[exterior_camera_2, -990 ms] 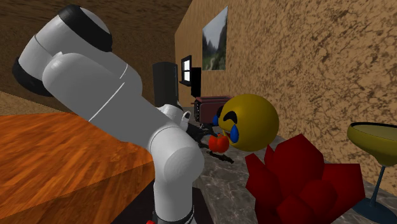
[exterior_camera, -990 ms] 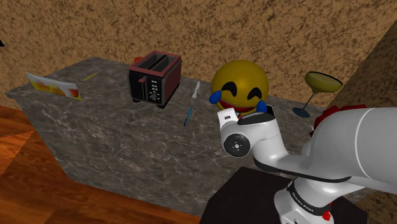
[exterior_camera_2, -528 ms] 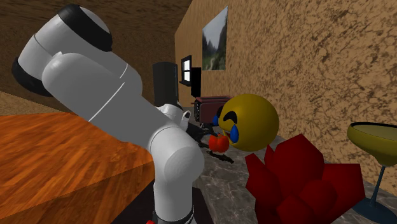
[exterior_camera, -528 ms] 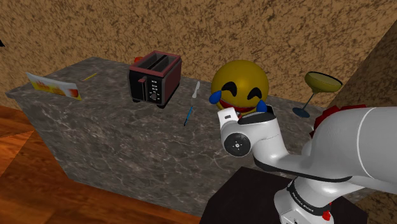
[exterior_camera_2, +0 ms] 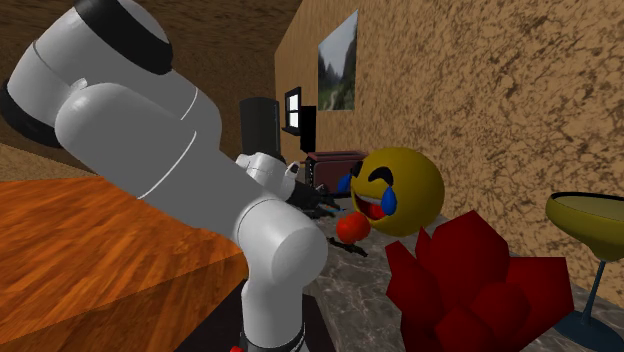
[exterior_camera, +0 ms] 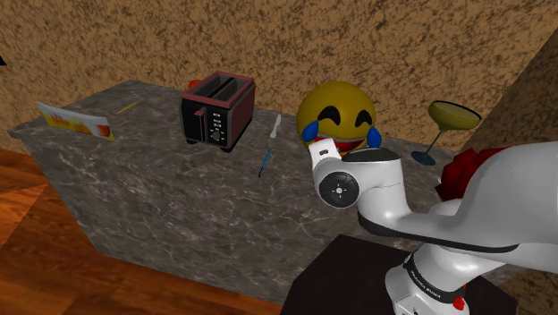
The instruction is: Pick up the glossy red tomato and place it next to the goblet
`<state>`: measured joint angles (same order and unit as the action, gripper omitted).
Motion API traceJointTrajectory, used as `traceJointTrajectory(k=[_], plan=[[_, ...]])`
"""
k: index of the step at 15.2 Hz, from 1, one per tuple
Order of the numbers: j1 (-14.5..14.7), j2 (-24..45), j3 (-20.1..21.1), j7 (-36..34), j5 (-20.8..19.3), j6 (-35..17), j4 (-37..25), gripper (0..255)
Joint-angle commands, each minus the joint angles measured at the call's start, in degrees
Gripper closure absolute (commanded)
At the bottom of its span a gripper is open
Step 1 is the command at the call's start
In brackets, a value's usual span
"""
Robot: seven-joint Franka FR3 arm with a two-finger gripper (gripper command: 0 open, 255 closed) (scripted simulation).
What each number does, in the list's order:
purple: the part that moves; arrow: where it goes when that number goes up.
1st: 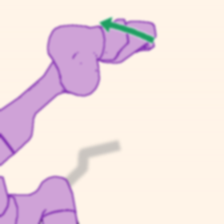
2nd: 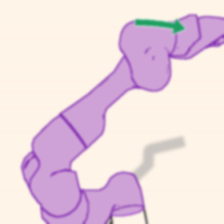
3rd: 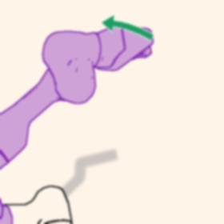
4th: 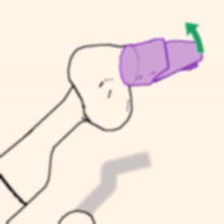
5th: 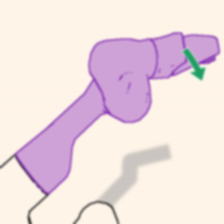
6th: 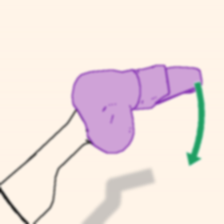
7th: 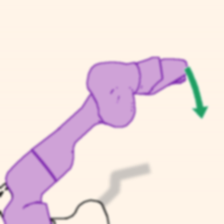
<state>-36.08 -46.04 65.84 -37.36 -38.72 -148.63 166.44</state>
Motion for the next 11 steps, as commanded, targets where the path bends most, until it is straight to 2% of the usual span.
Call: traceJointTrajectory(k=[1, 4, 5, 6, 8, 10, 11], plan=[[2.31, -0.62, -2.78, 2.15, 0.64, 1.27, 0.14, 255], [4.99, -1.49, -6.14, 5.06, 1.53, 3.04, -0.1, 255], [3.88, -1.16, -4.75, 3.82, 1.15, 2.26, 0.03, 255], [3.88, -1.16, -4.76, 3.83, 1.15, 2.26, 0.03, 0], [-6.14, 5.7, 8.73, 3.92, -0.13, 13.26, -6.66, 0], [-20.5, 9.91, 25.46, 5.12, -0.74, 23.51, -12.91, 0], [-24.54, 9.51, 30.12, 6.23, 0.05, 25.52, -14.36, 0]])
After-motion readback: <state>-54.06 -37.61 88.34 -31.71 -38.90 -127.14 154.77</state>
